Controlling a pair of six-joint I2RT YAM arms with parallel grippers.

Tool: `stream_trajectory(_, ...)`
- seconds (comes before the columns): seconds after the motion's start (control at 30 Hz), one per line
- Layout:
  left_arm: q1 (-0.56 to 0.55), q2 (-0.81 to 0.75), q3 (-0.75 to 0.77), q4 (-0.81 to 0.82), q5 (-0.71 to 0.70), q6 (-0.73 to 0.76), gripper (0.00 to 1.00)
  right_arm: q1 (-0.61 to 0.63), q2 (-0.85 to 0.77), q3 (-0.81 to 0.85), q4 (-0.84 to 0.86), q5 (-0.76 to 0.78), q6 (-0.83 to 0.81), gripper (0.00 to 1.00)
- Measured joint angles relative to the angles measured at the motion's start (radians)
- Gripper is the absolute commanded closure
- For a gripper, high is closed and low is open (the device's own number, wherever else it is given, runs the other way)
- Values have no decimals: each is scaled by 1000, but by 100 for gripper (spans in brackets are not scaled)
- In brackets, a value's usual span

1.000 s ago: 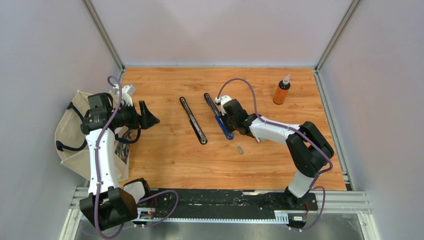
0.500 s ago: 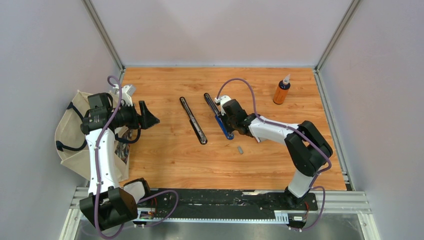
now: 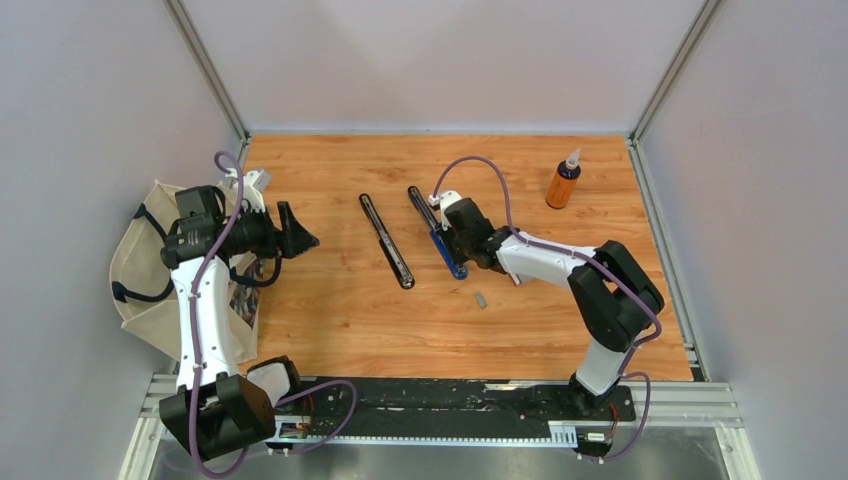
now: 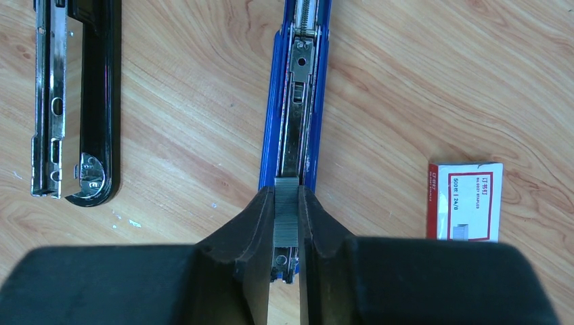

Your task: Load the staples into the stapler

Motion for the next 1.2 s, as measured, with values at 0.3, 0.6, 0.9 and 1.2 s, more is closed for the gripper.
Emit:
stream_trajectory(0.3, 0, 0, 0, 0, 0, 0, 7, 0, 3, 5, -5, 8, 0, 80)
stream_trajectory(0.6, 0, 0, 0, 0, 0, 0, 7, 0, 3, 6, -5, 22, 1, 80)
stream_trajectory(0.9, 0, 0, 0, 0, 0, 0, 7, 0, 4, 7, -11, 40, 1, 77)
stream_trajectory(1.2, 0, 0, 0, 0, 0, 0, 7, 0, 5, 7, -19, 44, 1, 72)
